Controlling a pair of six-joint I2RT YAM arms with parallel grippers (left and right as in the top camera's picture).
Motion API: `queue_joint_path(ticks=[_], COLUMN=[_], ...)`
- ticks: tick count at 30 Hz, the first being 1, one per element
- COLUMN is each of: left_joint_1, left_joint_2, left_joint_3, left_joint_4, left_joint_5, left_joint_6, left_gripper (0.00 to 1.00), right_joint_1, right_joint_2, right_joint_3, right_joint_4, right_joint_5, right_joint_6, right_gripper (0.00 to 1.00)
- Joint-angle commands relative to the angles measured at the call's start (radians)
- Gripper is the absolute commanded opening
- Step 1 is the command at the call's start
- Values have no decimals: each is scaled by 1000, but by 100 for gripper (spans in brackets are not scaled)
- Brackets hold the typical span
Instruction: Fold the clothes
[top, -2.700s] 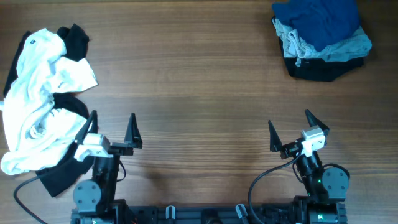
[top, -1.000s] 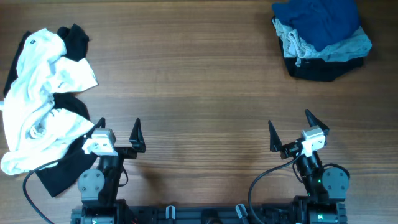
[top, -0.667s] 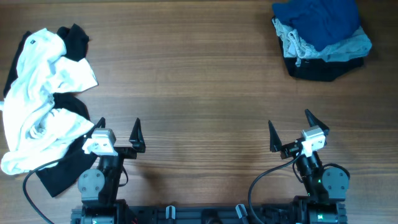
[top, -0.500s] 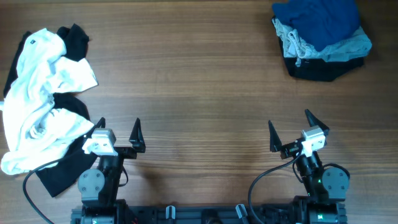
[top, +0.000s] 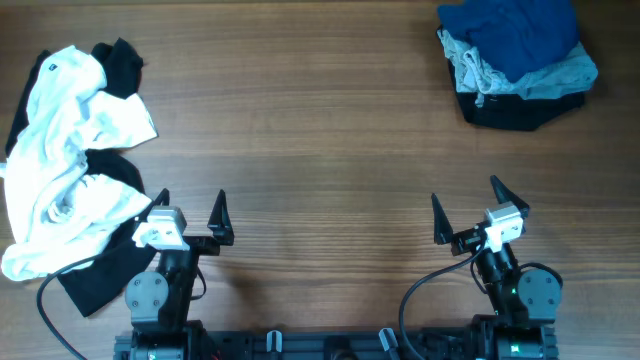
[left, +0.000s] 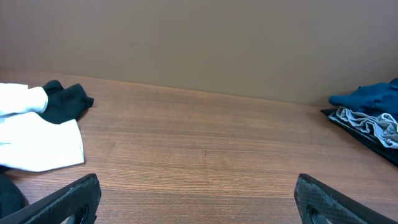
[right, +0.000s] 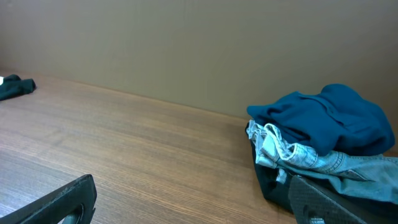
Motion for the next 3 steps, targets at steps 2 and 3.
queue_joint_path(ticks=[2, 3], left_joint_1=[-5, -5], left_joint_2=[-8, -8], left_joint_3=[-4, -4], left_joint_4=[-7, -7], left_joint_5=[-6, -6], left_joint_6=[-2, -2], left_gripper=[100, 100], right_joint_1=[6, 6], right_joint_2=[-8, -8], right_joint_3=[-3, -3], right_joint_4=[5, 5], right_joint_5=[6, 6], right_joint_6=[11, 11], right_gripper=[100, 100])
